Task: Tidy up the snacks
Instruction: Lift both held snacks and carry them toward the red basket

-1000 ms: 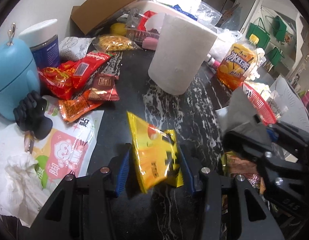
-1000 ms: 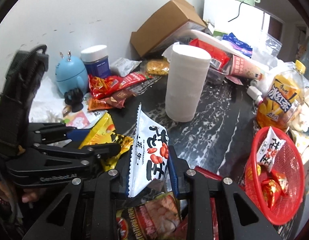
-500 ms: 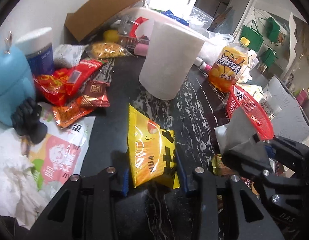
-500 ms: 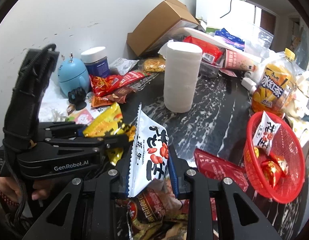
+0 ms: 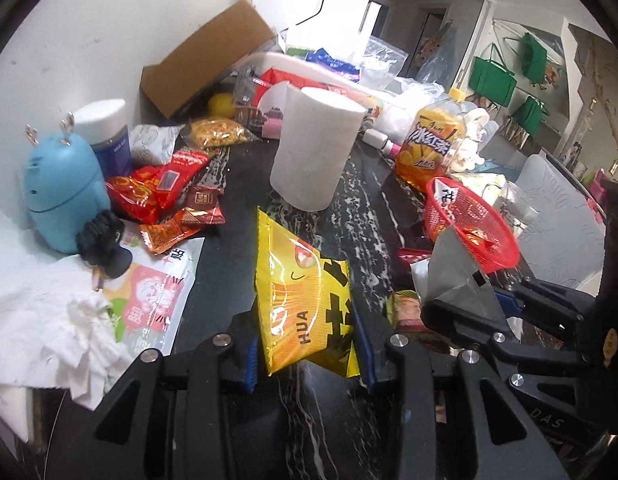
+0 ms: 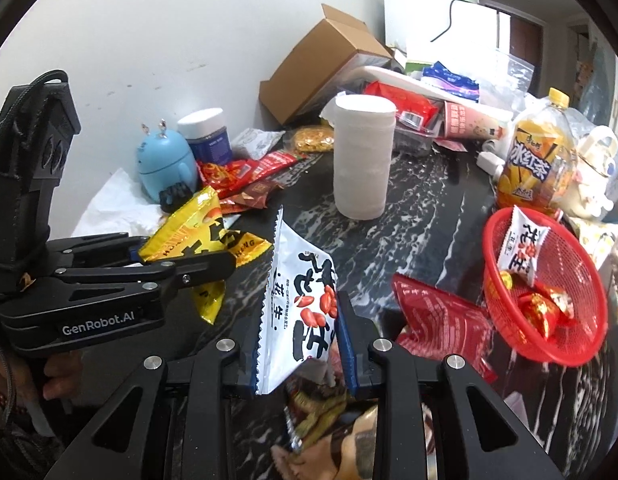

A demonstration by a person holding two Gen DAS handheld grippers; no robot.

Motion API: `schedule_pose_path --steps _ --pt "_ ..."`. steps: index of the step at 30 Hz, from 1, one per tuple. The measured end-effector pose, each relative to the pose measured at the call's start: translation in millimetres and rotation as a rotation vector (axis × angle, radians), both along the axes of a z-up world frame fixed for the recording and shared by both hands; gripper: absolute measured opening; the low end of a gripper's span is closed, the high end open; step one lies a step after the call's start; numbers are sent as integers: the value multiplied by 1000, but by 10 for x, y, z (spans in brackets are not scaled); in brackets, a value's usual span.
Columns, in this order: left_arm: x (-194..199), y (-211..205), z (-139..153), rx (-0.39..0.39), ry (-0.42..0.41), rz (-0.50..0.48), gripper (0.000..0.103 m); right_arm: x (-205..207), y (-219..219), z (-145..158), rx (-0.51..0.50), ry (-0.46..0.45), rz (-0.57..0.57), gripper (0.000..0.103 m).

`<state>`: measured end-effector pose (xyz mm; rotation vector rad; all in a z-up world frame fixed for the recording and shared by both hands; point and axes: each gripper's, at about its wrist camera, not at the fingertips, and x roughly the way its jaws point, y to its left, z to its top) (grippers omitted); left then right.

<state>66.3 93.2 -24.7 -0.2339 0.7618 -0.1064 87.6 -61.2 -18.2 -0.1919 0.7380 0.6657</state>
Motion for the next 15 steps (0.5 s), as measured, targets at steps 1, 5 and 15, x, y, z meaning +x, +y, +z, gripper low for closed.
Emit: schedule_pose_path --steps 1,5,15 --pt "-37 -17 24 3 -6 -1 36 -33 -12 14 4 -3 -1 29" --pt "-191 -93 113 2 -22 -12 36 -186 -89 60 24 -6 -9 29" --pt "-460 -437 211 9 -41 -92 36 -565 -414 106 71 -4 -63 29"
